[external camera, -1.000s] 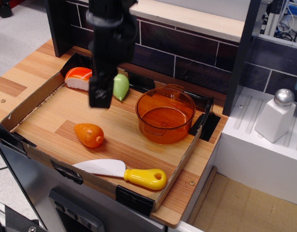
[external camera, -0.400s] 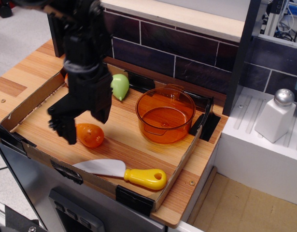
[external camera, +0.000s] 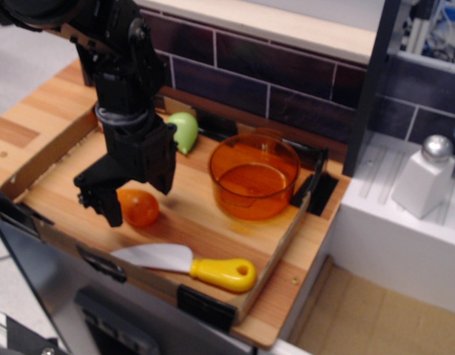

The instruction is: Put carrot in pot

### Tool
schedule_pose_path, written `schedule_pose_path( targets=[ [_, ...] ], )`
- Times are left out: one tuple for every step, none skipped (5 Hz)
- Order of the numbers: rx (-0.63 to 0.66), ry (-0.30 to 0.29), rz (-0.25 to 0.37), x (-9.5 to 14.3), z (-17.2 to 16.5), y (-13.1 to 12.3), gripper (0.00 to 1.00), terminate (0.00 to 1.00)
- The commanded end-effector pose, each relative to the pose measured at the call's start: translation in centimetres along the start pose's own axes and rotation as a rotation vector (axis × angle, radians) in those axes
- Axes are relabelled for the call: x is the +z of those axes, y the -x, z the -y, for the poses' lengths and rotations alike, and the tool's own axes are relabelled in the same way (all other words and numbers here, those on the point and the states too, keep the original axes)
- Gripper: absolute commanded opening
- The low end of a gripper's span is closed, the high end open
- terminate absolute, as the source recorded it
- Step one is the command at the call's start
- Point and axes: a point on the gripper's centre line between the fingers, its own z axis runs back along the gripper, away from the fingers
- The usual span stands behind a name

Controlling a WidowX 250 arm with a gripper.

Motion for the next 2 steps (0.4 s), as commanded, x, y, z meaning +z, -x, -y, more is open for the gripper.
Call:
schedule_pose_path(
  targets=[
    [0.014, -0.031, -0.033, -1.02, -0.99, -0.15, 1.0, 0.0],
    [0.051, -0.032, -0.021, -1.28, -1.25, -0.26, 0.0, 0.0]
  ],
)
